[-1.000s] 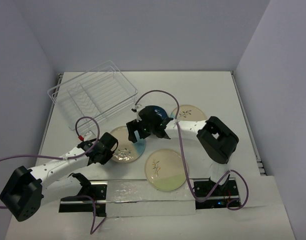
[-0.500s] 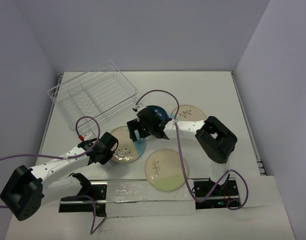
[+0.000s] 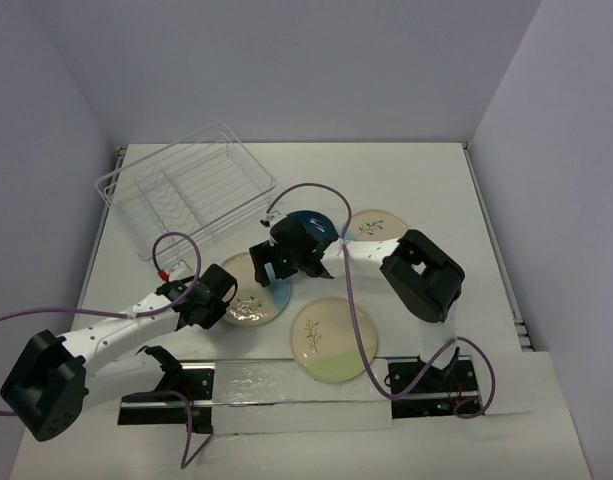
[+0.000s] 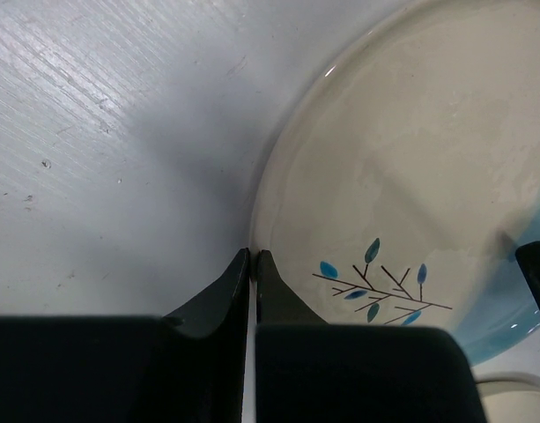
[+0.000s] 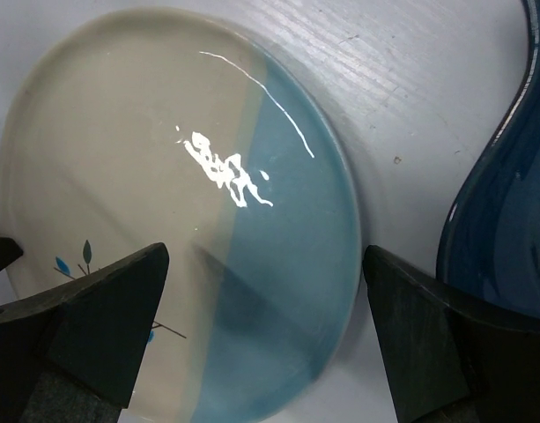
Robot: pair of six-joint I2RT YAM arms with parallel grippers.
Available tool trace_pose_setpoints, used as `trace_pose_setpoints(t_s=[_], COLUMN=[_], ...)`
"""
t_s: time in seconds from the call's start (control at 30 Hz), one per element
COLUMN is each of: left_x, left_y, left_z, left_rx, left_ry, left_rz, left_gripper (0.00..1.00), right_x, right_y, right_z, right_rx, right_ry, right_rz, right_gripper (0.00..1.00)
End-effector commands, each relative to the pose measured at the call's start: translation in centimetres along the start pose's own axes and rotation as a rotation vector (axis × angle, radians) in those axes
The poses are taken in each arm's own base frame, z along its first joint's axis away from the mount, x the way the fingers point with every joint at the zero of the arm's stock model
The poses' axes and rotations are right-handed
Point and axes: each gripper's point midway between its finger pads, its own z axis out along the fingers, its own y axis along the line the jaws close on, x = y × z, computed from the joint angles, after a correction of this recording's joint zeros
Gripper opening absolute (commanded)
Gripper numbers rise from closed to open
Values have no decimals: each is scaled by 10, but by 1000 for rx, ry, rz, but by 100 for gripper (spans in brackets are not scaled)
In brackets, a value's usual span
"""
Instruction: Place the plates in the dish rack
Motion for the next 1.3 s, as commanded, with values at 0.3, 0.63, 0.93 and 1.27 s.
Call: trace_pose_setpoints(t_s=[0.3,0.63,0.93,1.27], left_x=[15,15,15,8], left_y=[20,13,12,3], left_z=[7,6,7,1], left_rx=[-84,-42,-35,10], left_ry=[66,66,66,40], left_rz=[112,130,132,125], left_gripper=[0,0,0,0], right_x=[-37,-48,-25,-31], right_y=[106,128,124,106], right_z=[-73,-102,-84,-71], right_rx=[-510,-631,-643,-515], right_ry=[-60,-76,5,-51], right_rz=[-63,-89,-31,-18], right_gripper=[99,98,97,50])
